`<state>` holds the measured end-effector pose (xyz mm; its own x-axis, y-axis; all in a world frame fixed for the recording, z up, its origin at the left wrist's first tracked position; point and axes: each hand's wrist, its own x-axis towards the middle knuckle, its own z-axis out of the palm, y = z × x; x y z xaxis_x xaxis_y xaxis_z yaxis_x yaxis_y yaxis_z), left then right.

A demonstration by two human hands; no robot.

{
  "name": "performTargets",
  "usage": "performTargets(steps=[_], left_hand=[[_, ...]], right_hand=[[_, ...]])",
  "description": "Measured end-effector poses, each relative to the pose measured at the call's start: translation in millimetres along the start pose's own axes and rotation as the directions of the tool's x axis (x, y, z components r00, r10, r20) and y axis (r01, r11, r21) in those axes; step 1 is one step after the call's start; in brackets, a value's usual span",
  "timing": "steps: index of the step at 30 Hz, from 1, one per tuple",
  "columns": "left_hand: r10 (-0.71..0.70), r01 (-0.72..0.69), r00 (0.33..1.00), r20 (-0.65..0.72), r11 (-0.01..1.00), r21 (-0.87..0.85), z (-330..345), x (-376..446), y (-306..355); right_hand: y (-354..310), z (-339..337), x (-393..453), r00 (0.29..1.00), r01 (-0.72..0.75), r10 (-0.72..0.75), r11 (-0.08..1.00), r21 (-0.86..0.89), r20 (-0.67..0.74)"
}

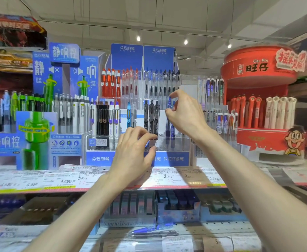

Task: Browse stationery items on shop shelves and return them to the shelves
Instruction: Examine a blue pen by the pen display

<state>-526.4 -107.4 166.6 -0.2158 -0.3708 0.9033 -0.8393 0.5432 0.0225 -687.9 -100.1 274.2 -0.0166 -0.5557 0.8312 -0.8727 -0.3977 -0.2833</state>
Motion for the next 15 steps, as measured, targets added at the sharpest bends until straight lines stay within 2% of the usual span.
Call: performTargets(steps=[8,15], left_hand=[[-0.024,0.024,1.0,0.01,1.0,-0.011,-0.4,0.2,2.8],[-0.037,0.037,0.999,0.005,0.999,-0.008,-1.4,-0.5,5.8]], right_hand=[[9.6,7.4,-5.4,0.996,0.093,-0.094,0.993,-0.073,-0.006],[11.5,8.9,-14.2,0.993,0.116,-0.116,0.99,-0.077,-0.003]])
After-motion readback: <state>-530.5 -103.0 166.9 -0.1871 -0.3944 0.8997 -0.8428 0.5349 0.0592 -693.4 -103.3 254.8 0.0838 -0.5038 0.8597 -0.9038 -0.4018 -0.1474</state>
